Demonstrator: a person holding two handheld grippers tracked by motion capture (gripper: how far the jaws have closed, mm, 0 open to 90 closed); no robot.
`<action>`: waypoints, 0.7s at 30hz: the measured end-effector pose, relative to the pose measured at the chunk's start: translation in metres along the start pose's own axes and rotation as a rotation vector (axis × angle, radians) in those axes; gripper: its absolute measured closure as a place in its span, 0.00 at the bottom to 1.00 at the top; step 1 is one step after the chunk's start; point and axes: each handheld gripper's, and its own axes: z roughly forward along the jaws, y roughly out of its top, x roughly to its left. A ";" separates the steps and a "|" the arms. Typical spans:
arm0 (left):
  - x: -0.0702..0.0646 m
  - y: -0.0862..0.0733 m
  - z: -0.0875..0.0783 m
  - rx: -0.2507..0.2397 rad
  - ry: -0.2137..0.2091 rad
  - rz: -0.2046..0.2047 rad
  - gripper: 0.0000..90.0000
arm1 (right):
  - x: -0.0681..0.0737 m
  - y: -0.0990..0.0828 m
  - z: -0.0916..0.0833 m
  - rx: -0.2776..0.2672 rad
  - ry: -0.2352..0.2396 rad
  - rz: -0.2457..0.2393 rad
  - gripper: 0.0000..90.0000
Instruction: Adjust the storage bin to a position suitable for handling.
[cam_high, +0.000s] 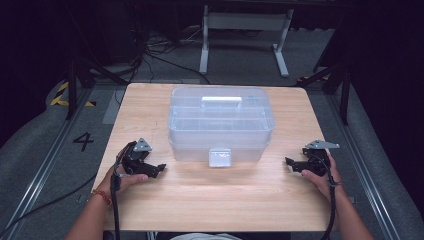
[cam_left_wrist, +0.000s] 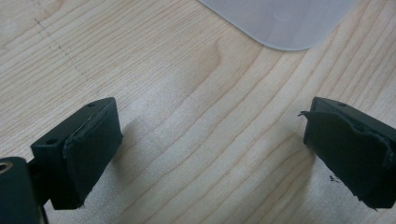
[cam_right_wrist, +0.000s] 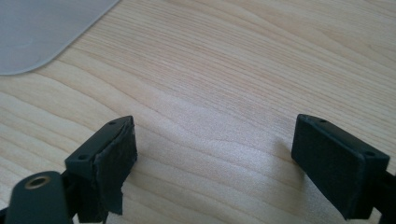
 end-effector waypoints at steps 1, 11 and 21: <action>0.000 0.000 0.000 0.000 0.000 0.000 0.05 | 0.000 0.000 0.000 0.000 0.000 0.000 0.16; -0.001 0.000 0.000 0.004 -0.003 -0.006 0.05 | 0.000 0.000 0.000 0.000 -0.003 0.002 0.16; -0.001 -0.001 -0.001 0.001 -0.002 0.001 0.05 | -0.004 -0.002 -0.004 -0.013 0.010 -0.007 0.28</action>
